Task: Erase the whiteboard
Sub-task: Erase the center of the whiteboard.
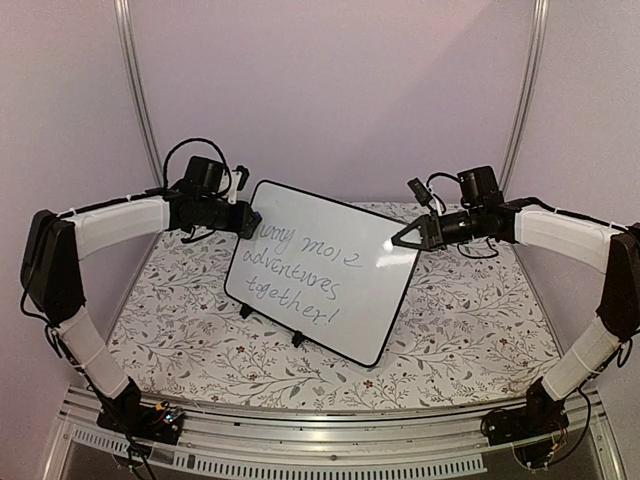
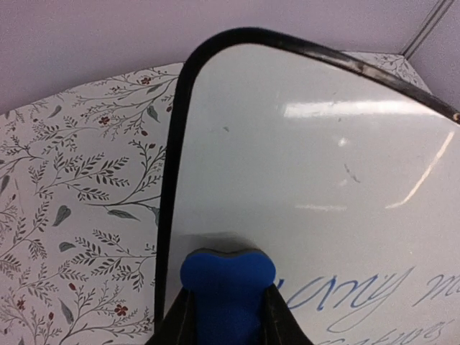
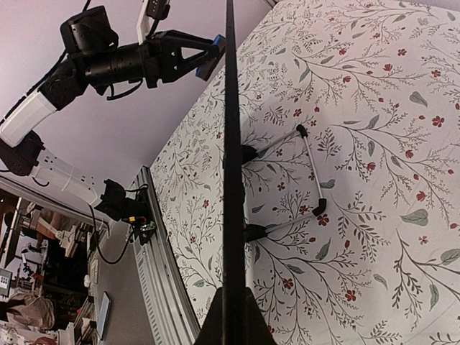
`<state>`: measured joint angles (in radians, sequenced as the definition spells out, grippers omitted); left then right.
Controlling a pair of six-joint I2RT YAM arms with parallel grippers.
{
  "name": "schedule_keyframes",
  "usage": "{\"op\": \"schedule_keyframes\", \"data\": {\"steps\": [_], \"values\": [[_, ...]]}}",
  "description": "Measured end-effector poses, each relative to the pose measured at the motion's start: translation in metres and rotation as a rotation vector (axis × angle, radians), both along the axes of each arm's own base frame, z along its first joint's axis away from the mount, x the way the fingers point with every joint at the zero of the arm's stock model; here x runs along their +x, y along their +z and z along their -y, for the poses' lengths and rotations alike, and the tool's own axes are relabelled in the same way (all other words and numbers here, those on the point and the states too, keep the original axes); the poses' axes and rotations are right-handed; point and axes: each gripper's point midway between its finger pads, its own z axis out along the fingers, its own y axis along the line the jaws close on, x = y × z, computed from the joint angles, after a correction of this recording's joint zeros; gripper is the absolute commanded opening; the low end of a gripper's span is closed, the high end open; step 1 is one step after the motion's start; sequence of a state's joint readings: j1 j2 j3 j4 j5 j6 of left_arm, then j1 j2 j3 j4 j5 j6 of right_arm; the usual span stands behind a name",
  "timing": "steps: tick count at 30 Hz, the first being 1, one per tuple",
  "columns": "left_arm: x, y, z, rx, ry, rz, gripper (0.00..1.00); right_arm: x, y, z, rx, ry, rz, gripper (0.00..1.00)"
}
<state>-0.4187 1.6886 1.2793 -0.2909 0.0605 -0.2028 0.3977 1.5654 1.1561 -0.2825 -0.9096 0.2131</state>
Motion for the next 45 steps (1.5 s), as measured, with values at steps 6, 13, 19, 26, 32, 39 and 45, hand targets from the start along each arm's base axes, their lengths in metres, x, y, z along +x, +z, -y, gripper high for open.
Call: {"op": "schedule_keyframes", "data": {"steps": [6, 13, 19, 26, 32, 39, 45], "values": [[0.007, 0.015, 0.009, -0.028, -0.017, 0.044, 0.0, 0.0, 0.0, 0.0, 0.002, 0.006, 0.009, 0.0], [-0.012, -0.011, 0.014, -0.016, -0.027, -0.009, 0.0, 0.0, -0.001, 0.0, 0.003, -0.004, -0.012, 0.0], [-0.033, -0.032, 0.007, -0.009, -0.011, -0.071, 0.0, 0.0, -0.001, 0.001, 0.003, -0.004, -0.012, 0.0], [-0.033, -0.03, 0.007, -0.007, -0.006, -0.087, 0.0, 0.0, -0.001, 0.0, 0.003, -0.004, -0.012, 0.0], [-0.009, -0.003, 0.018, -0.02, -0.01, -0.037, 0.0, 0.0, -0.002, 0.001, 0.002, -0.003, -0.012, 0.0], [-0.002, 0.006, 0.022, -0.034, -0.012, -0.005, 0.0, -0.001, -0.002, 0.0, 0.003, -0.001, -0.007, 0.0], [-0.027, -0.021, 0.012, -0.028, -0.003, -0.055, 0.0, -0.001, -0.002, 0.0, 0.004, -0.001, -0.009, 0.0]]}}
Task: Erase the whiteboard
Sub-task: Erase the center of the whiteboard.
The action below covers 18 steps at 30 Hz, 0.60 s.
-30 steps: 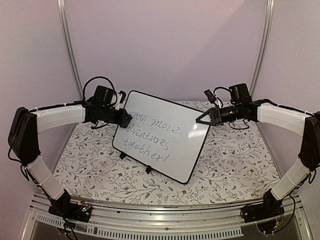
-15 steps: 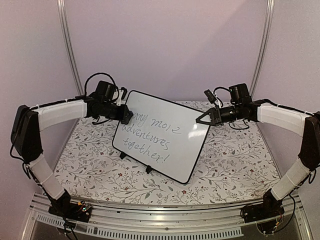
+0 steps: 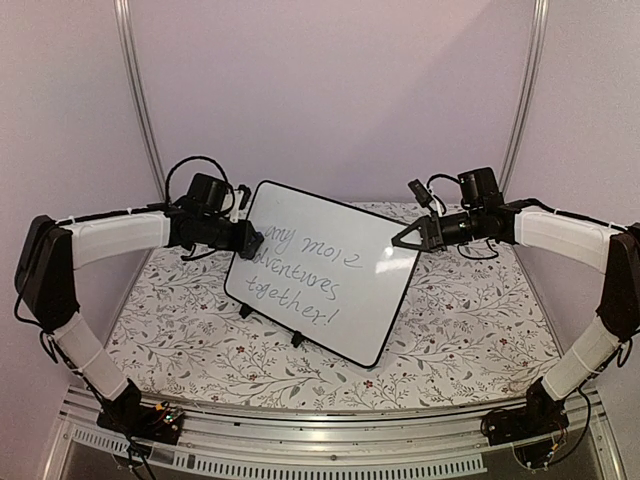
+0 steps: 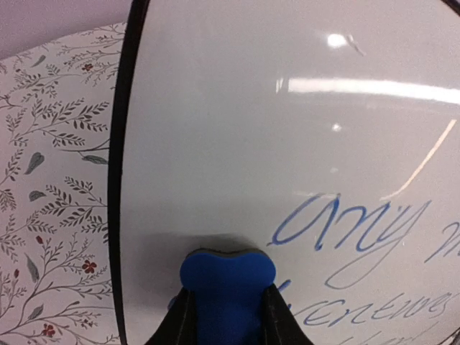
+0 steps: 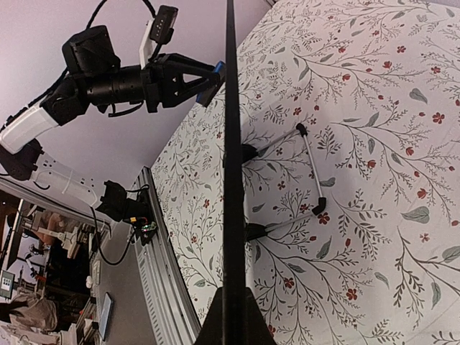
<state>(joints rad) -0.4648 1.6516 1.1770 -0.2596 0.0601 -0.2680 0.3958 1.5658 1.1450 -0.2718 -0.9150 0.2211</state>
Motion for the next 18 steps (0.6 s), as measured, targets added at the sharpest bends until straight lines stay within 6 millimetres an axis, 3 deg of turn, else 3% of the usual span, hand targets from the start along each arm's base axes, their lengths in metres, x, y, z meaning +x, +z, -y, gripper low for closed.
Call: {"op": "schedule_keyframes", "data": {"steps": [4, 7, 12, 18], "values": [[-0.021, -0.022, -0.006, 0.012, 0.007, -0.059, 0.0, 0.0, 0.0, 0.0, 0.0, 0.0, 0.0, 0.0], [-0.026, -0.026, -0.006, 0.011, 0.009, -0.073, 0.0, 0.0, 0.0, 0.0, 0.0, 0.0, -0.001, 0.0], [-0.023, -0.024, -0.004, 0.008, 0.013, -0.077, 0.0, 0.0, -0.001, 0.001, 0.0, -0.002, -0.003, 0.0], [0.0, -0.001, 0.01, -0.008, 0.003, -0.027, 0.0, 0.001, -0.003, 0.002, 0.001, -0.009, -0.014, 0.0]]}}
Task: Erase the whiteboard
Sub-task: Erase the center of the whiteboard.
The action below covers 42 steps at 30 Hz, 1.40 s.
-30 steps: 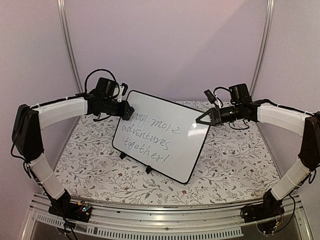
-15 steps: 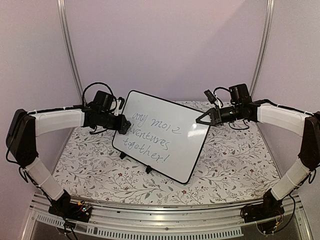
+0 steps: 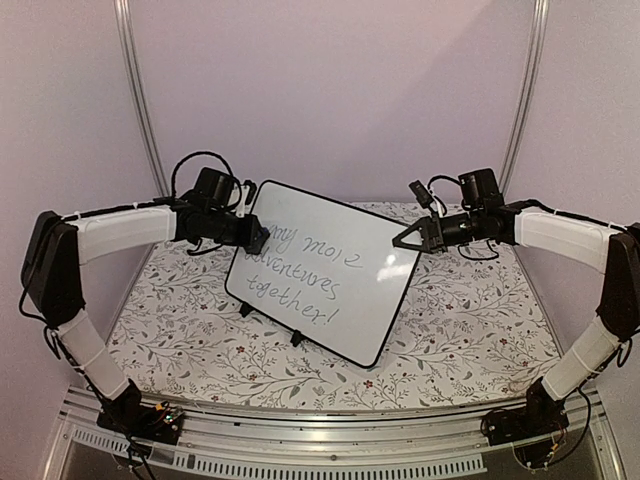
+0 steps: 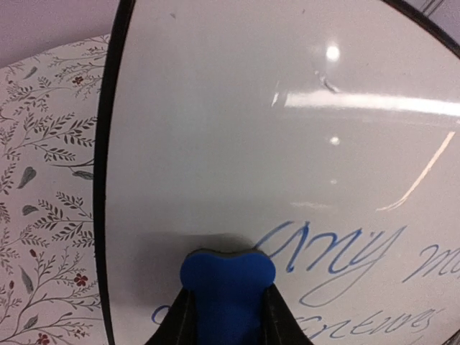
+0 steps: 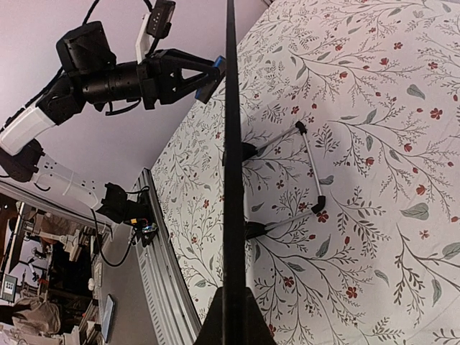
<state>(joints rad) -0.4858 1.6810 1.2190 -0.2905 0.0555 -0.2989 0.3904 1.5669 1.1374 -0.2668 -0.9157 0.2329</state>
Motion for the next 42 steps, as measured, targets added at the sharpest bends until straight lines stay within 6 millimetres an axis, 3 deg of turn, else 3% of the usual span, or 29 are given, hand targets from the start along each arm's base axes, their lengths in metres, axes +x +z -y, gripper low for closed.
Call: {"op": "schedule_keyframes", "data": {"steps": [4, 11, 18, 24, 28, 34, 42], "values": [[0.009, 0.011, 0.005, -0.005, -0.003, 0.035, 0.0, 0.0, 0.0, 0.0, 0.0, 0.0, 0.001, 0.0], [0.009, 0.008, 0.005, -0.011, -0.004, 0.047, 0.0, 0.0, 0.0, 0.0, 0.001, -0.001, -0.003, 0.0], [-0.015, -0.013, -0.002, -0.001, -0.007, 0.008, 0.0, 0.0, 0.0, 0.0, 0.003, 0.001, 0.0, 0.0], [-0.015, -0.012, -0.002, 0.0, -0.006, 0.005, 0.0, 0.0, 0.0, 0.0, 0.003, 0.002, 0.001, 0.0], [-0.007, -0.006, 0.003, 0.004, -0.007, 0.003, 0.0, 0.0, -0.001, 0.0, 0.003, 0.0, -0.005, 0.0], [0.02, 0.022, 0.018, -0.016, -0.015, 0.069, 0.0, 0.0, -0.002, 0.0, 0.003, -0.003, -0.013, 0.0], [0.02, 0.022, 0.018, -0.02, -0.018, 0.085, 0.0, 0.0, -0.002, 0.0, 0.004, -0.003, -0.017, 0.0]]}}
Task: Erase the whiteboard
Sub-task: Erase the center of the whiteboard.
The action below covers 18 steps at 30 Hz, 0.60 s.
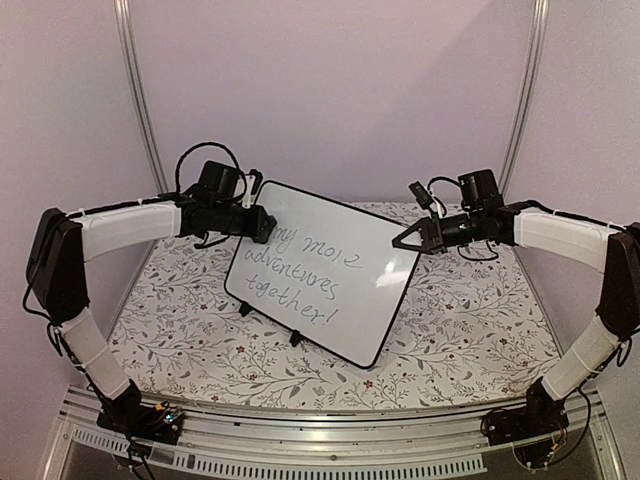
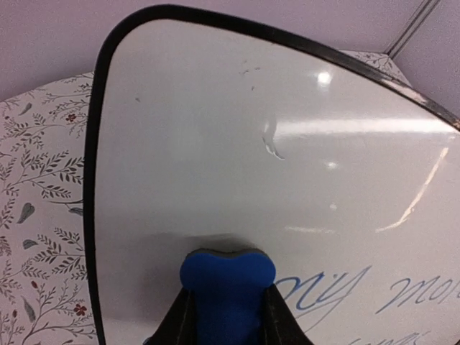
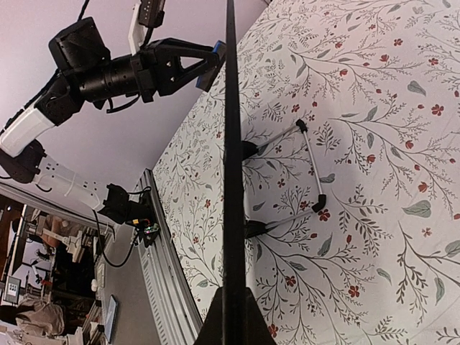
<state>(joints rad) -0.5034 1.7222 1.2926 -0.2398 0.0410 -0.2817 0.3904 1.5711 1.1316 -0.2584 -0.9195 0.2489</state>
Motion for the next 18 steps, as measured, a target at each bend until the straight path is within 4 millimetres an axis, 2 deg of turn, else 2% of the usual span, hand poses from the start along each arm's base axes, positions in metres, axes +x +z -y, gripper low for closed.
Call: {"op": "schedule_keyframes", "data": {"steps": [9, 14, 18], "values": [[-0.036, -0.032, -0.01, 0.025, -0.01, -0.066, 0.0, 0.0, 0.0, 0.0, 0.002, 0.005, 0.007, 0.0], [-0.035, -0.032, -0.009, 0.028, -0.009, -0.071, 0.0, 0.0, -0.001, -0.001, 0.002, 0.005, 0.004, 0.0], [-0.025, -0.026, -0.003, 0.036, -0.016, -0.07, 0.0, 0.002, -0.004, 0.0, 0.002, 0.0, -0.012, 0.0]]}}
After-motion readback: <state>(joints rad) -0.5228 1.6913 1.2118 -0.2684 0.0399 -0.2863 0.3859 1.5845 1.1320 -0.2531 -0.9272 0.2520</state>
